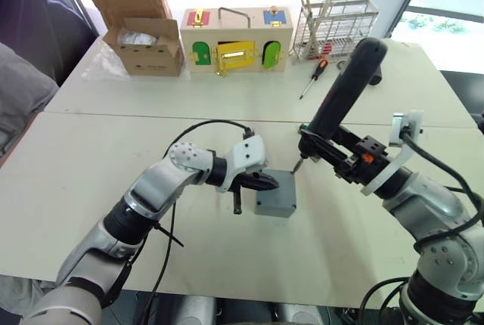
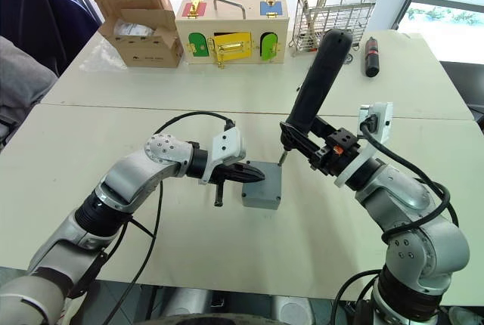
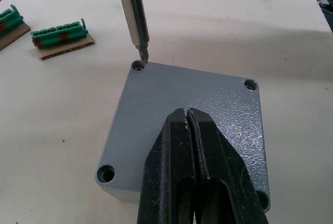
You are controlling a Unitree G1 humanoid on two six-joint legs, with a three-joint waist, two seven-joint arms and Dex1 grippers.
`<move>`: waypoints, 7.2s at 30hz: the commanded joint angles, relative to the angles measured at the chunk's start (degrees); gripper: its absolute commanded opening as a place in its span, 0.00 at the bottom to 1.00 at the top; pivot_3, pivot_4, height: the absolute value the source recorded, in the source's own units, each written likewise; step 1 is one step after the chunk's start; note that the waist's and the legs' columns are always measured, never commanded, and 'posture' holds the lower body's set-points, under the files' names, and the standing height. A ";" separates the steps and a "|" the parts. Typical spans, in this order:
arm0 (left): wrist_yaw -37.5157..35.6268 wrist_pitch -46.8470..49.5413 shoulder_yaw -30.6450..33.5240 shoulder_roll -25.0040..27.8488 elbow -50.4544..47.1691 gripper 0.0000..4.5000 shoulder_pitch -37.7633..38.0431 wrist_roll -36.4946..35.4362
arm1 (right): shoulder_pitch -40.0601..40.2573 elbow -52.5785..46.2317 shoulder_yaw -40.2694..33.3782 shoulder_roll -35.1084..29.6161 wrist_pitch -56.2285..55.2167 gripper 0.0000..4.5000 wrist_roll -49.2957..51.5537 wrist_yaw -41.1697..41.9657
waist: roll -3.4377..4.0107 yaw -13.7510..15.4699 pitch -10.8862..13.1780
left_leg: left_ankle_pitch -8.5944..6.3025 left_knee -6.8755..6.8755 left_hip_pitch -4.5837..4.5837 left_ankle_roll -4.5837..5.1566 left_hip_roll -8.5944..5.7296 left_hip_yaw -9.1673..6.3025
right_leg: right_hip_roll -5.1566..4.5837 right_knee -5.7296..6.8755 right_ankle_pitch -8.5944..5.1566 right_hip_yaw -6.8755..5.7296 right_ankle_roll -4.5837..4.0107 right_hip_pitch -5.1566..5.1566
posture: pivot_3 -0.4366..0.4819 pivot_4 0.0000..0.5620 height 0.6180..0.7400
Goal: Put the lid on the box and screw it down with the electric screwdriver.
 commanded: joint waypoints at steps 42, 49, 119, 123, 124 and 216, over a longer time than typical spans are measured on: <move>1.13 0.85 -1.69 1.08 -0.11 0.00 3.60 4.09 | 16.05 7.82 21.11 -2.81 -23.48 0.40 -7.50 -6.45 | -0.97 0.27 -1.26 | -0.17 -0.45 1.24 0.26 0.12 -0.14 | 0.11 -0.99 -0.02 0.00 0.00 1.45 | 0.48 0.27 1.00; 0.81 -0.18 -3.49 1.13 0.55 0.00 4.76 5.59 | 16.64 11.03 22.35 -3.50 -23.88 0.40 -10.04 -7.82 | -1.11 0.33 -1.92 | -0.40 -1.33 2.96 0.62 0.20 -0.15 | 0.07 -2.19 -0.09 0.01 -0.05 3.20 | 0.48 0.27 1.00; 1.77 -2.30 0.98 -0.60 -9.76 0.00 0.76 -0.28 | -34.76 64.22 32.75 -60.41 31.77 0.40 7.95 9.40 | 0.43 1.54 0.38 | 0.01 -1.15 0.76 0.57 0.01 0.04 | -0.31 -2.63 0.15 0.03 0.02 1.46 | 0.48 0.27 1.00; 4.41 -1.06 1.47 -1.07 -11.04 0.00 2.35 0.24 | -33.00 64.98 37.40 -59.29 32.28 0.40 4.41 13.48 | 0.43 1.73 0.38 | 0.02 -1.15 0.80 0.55 0.04 0.01 | -0.26 -2.58 0.15 0.03 0.03 1.44 | 0.48 0.27 1.00; 5.01 -0.55 1.64 -1.31 -11.53 0.00 2.73 0.08 | -32.41 65.34 38.31 -58.97 31.68 0.40 3.25 14.19 | 0.43 1.76 0.38 | 0.03 -1.15 0.79 0.53 0.04 0.01 | -0.27 -2.57 0.15 0.03 0.03 1.43 | 0.48 0.27 1.00; -2.51 -0.82 -2.82 6.64 -7.69 0.00 9.49 10.99 | 1.51 20.06 31.45 -33.76 -20.23 0.99 -15.19 22.42 | -0.63 2.26 0.15 | 0.26 -0.87 0.92 0.16 0.00 -0.18 | -0.08 -1.95 0.16 -0.08 0.07 1.44 | 0.48 0.27 1.00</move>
